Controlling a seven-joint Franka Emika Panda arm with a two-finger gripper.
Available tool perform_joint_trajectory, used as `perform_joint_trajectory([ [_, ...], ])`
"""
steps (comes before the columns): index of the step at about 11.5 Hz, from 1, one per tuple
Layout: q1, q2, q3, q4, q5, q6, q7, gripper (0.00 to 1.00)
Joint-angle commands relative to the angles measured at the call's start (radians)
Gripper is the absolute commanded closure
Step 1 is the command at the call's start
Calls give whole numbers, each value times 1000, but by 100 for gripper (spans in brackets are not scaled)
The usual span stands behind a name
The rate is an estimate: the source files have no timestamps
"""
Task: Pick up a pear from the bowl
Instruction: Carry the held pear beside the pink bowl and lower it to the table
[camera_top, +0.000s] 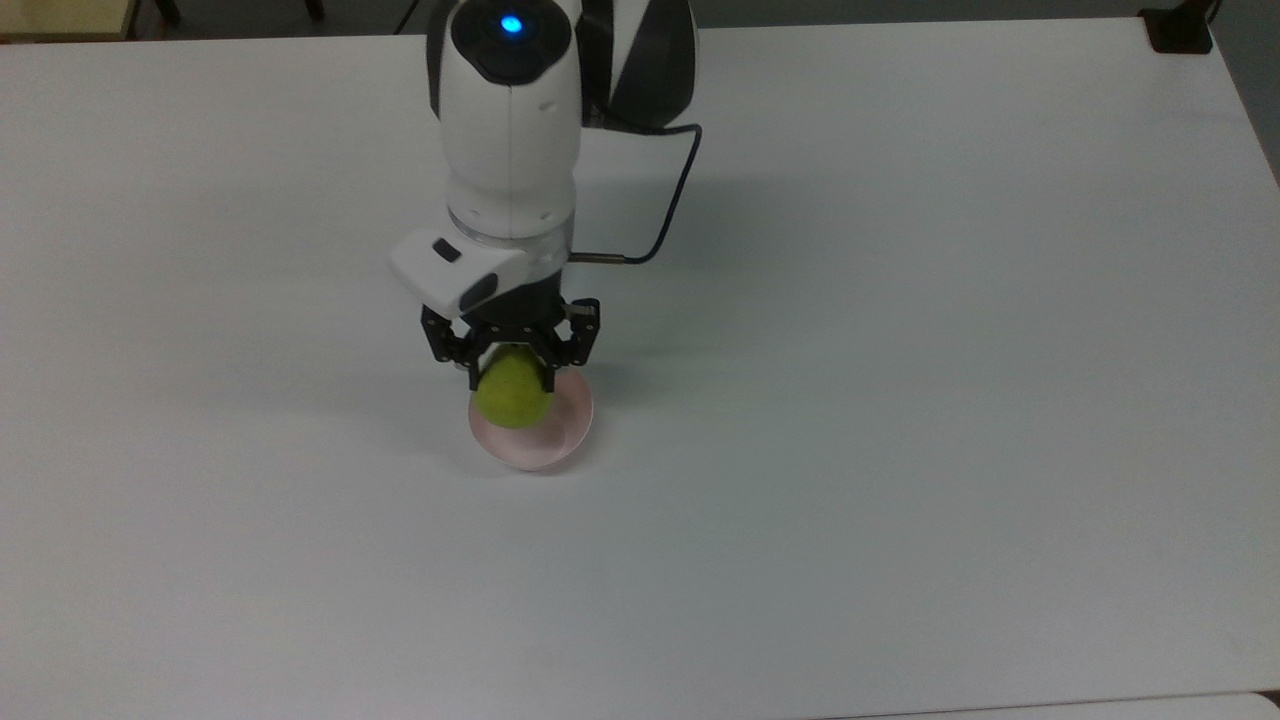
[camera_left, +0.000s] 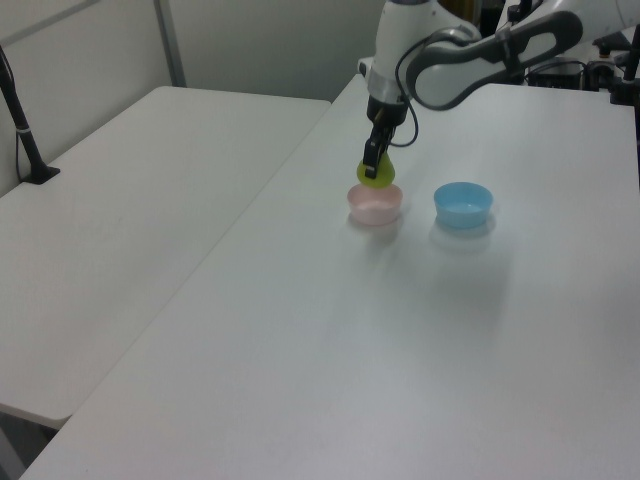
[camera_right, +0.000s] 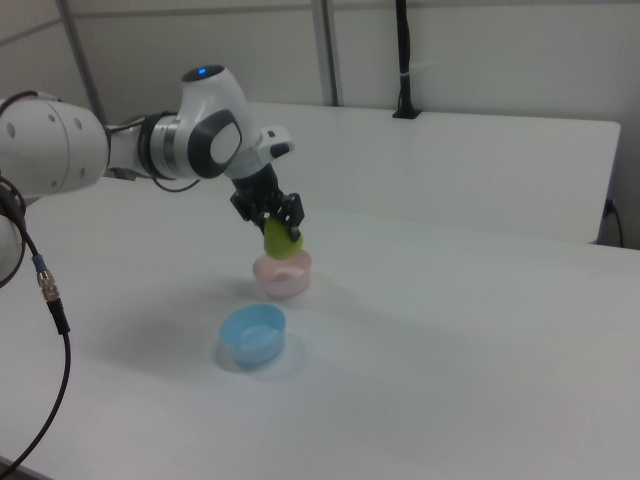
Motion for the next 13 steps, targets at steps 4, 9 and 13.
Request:
perform_joint_trajectory([
  [4, -108, -10, -7, 44, -5, -46, -38, 53],
  [9, -178, 58, -8, 42, -16, 95, -56, 53],
  [13, -207, 119, -8, 41, -19, 184, -59, 53],
])
